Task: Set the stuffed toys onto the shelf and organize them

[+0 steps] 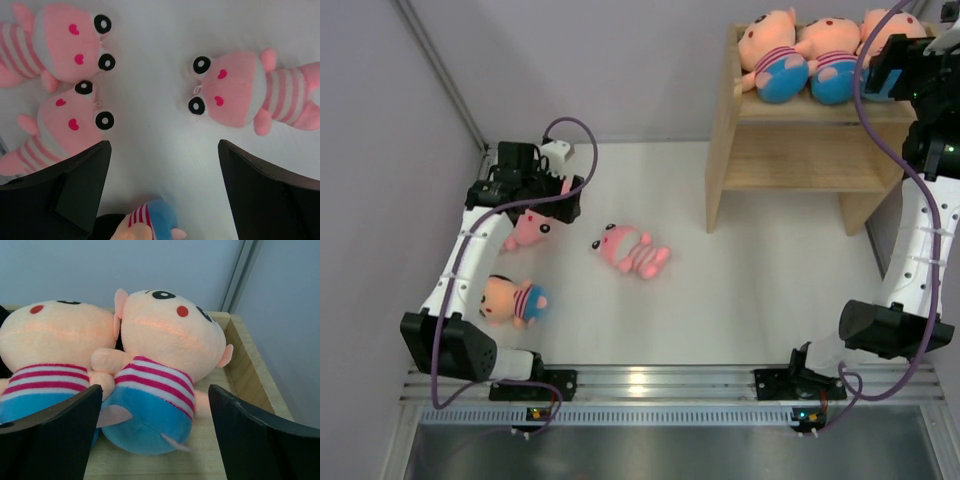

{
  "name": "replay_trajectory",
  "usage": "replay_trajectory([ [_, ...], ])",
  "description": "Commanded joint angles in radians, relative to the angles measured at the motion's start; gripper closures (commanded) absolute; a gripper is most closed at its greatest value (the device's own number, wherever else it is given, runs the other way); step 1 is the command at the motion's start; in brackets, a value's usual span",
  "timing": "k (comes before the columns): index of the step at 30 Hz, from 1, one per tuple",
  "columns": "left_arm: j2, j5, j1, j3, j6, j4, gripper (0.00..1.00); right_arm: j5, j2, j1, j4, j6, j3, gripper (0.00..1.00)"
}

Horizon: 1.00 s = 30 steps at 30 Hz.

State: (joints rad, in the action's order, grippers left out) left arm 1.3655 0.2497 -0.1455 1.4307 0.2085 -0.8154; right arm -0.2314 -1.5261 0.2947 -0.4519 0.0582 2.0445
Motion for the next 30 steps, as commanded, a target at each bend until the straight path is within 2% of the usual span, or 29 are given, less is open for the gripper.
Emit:
replay_trajectory([
  [1, 0.038, -0.167, 0.001, -0.041, 0.064, 0.018, 0.07, 0.018, 0.082, -0.005, 0.071, 0.046, -0.023, 0.09],
  [3, 0.059, -0.280, 0.003, -0.061, 0.092, 0.019, 0.07, 0.029, 0.101, -0.005, 0.094, 0.054, -0.044, 0.06],
  [4, 0.067, -0.312, 0.003, -0.062, 0.098, 0.019, 0.07, 0.036, 0.121, -0.005, 0.120, 0.057, -0.053, 0.02],
  [6, 0.083, -0.354, 0.026, -0.065, 0.107, 0.018, 0.07, 0.040, 0.144, -0.005, 0.139, 0.061, -0.075, 0.01],
  [11, 0.038, -0.317, 0.156, -0.160, 0.158, 0.001, 0.07, 0.026, 0.167, -0.006, 0.145, 0.075, -0.090, 0.01],
  [16, -0.032, -0.254, 0.273, -0.274, 0.232, -0.089, 0.06, 0.020, 0.190, -0.005, 0.124, 0.055, -0.080, 0.00],
  [20, -0.106, -0.147, 0.455, -0.332, 0.288, -0.151, 0.06, 0.006, 0.216, -0.044, 0.076, 0.048, -0.030, 0.01],
  [22, -0.129, -0.121, 0.504, -0.361, 0.321, -0.177, 0.05, 0.010, 0.228, -0.068, 0.058, 0.061, -0.018, 0.01],
  [24, -0.141, -0.099, 0.575, -0.365, 0.373, -0.212, 0.06, 0.023, 0.230, -0.124, 0.029, 0.101, 0.000, 0.01],
  [25, -0.146, -0.078, 0.607, -0.348, 0.397, -0.287, 0.06, 0.032, 0.230, -0.155, 0.004, 0.130, 0.000, 0.01],
  [27, -0.169, 0.009, 0.710, -0.329, 0.485, -0.364, 0.06, 0.073, 0.227, -0.299, -0.020, 0.239, 0.002, 0.01],
  [29, -0.187, 0.007, 0.774, -0.343, 0.540, -0.404, 0.06, 0.081, 0.216, -0.435, -0.047, 0.275, 0.006, 0.01],
  [30, -0.192, -0.003, 0.784, -0.370, 0.554, -0.404, 0.05, 0.080, 0.205, -0.460, -0.048, 0.270, 0.008, 0.00],
])
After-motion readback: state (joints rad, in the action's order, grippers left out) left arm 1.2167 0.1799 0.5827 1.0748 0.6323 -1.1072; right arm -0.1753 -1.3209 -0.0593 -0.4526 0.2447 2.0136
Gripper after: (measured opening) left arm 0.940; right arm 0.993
